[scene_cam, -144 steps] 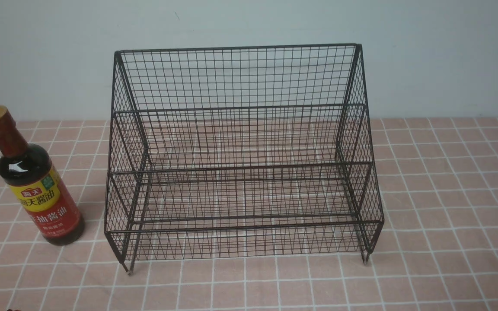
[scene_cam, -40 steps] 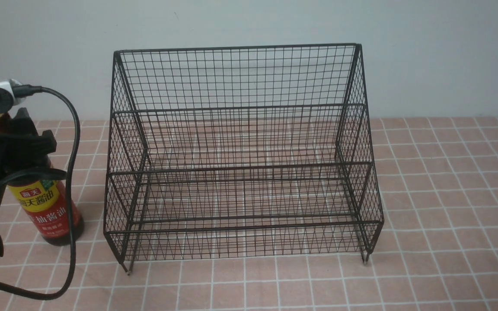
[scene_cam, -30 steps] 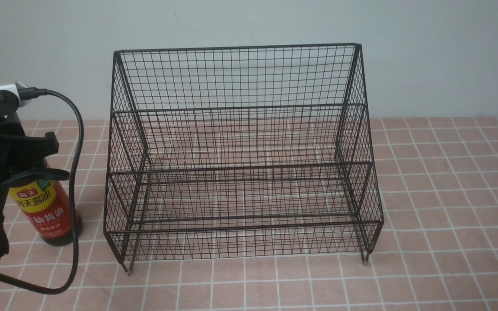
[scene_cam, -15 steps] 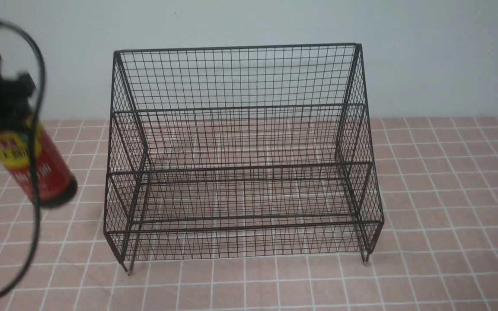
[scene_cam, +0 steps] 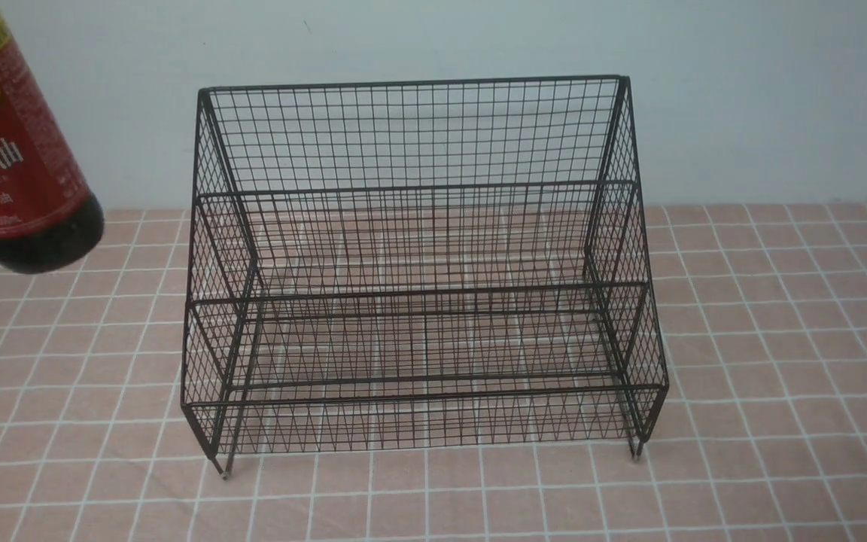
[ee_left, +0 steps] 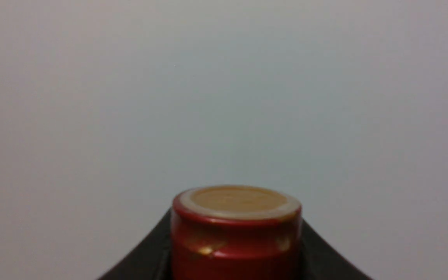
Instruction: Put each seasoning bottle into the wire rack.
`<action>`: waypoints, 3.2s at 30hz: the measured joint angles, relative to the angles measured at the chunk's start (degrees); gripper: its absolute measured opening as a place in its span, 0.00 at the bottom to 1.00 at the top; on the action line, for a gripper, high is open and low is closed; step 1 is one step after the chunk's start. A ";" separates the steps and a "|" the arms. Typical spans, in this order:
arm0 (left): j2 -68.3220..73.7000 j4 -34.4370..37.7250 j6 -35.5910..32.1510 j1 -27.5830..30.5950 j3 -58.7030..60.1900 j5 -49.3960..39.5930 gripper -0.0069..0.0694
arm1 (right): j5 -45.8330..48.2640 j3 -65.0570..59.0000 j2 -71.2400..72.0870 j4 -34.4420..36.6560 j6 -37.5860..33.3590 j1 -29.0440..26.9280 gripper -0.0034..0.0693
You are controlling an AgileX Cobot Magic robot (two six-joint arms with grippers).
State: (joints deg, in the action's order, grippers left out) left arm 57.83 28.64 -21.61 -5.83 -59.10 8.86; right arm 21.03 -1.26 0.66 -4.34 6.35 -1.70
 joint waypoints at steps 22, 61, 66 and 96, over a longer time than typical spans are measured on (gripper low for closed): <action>22.05 0.25 1.58 -20.71 -0.14 13.11 0.43 | 0.00 0.00 0.00 0.00 0.00 0.00 0.03; 31.62 -0.13 2.04 -23.48 -0.55 4.82 0.49 | 0.00 0.00 0.00 0.00 0.00 0.00 0.03; 28.85 -0.32 1.99 -23.48 -0.93 1.80 0.66 | 0.00 0.00 0.00 0.00 0.00 0.00 0.03; -13.01 -1.79 -7.98 -23.48 -1.11 -36.93 0.08 | 0.00 0.00 0.00 0.00 0.00 0.00 0.03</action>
State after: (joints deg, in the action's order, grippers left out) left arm 44.83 26.86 -29.59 -29.31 -60.21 -28.07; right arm 21.03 -1.26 0.66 -4.34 6.35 -1.70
